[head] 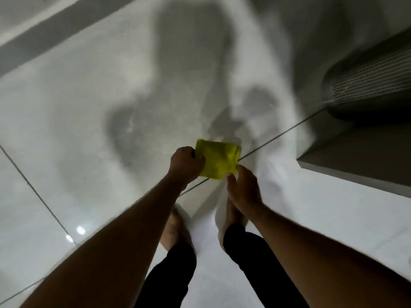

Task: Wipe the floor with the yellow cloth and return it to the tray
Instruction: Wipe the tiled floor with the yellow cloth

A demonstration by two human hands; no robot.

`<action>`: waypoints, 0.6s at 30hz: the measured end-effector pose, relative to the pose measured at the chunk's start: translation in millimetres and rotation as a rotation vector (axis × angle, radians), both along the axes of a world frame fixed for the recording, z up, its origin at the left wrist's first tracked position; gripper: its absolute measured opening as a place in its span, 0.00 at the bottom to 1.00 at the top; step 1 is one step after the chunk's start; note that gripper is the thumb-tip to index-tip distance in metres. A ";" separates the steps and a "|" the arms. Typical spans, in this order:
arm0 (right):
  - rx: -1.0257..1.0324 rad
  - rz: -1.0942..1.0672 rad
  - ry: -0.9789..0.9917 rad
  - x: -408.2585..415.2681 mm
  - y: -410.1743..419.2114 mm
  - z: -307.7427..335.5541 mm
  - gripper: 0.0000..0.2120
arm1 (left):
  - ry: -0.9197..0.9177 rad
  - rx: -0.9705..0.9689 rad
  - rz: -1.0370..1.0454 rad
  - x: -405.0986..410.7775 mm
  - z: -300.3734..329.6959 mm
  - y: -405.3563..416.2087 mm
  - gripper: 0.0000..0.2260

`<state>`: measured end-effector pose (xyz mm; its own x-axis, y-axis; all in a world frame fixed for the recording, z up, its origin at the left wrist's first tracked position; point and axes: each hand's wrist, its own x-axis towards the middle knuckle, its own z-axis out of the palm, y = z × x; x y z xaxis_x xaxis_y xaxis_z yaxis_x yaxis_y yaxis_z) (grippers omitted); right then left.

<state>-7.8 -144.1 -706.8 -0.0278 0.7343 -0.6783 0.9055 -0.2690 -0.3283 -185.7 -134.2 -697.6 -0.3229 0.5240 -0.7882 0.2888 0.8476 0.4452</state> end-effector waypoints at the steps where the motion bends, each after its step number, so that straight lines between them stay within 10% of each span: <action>1: -0.080 -0.154 0.030 -3.7 1.6 25.8 0.22 | -0.002 0.039 -0.043 1.6 31.9 4.9 0.07; 5: -0.331 -0.580 0.172 -27.3 11.7 166.3 0.27 | -0.037 0.230 -0.171 -1.7 197.6 15.9 0.08; 11: -0.822 -1.406 1.135 -69.7 38.5 423.4 0.50 | -0.186 0.379 0.120 -29.7 496.2 9.3 0.19; 18: -0.469 -1.071 1.476 -99.8 43.8 658.7 0.11 | -0.387 0.656 0.349 -84.2 718.1 -38.1 0.15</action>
